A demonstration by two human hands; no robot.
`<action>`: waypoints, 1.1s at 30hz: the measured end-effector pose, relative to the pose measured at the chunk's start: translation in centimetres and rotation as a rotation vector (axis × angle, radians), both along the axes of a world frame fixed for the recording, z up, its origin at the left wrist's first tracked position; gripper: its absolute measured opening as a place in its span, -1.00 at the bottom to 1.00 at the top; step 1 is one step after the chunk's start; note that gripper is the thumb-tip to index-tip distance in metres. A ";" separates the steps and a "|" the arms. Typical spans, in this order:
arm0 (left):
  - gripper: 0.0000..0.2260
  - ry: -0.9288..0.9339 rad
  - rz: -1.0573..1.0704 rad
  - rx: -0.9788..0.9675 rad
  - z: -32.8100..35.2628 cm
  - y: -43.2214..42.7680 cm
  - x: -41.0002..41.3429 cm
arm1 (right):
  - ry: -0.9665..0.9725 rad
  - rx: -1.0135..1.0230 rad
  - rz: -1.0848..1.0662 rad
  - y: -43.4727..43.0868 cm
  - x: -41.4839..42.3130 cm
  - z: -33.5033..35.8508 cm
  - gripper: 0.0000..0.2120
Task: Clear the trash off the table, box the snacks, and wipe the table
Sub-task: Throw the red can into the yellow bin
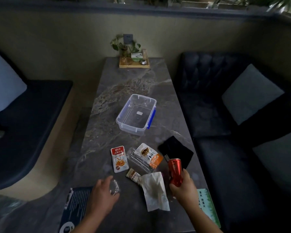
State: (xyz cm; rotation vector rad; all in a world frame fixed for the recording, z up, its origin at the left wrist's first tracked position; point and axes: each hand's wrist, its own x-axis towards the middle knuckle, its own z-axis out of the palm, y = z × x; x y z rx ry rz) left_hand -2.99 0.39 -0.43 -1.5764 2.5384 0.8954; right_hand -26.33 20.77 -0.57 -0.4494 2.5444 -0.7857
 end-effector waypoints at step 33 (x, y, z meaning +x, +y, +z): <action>-0.42 0.305 -0.642 0.158 3.0 8.5 -3.1 | 0.050 -0.037 -0.562 12.1 15.5 3.6 -0.16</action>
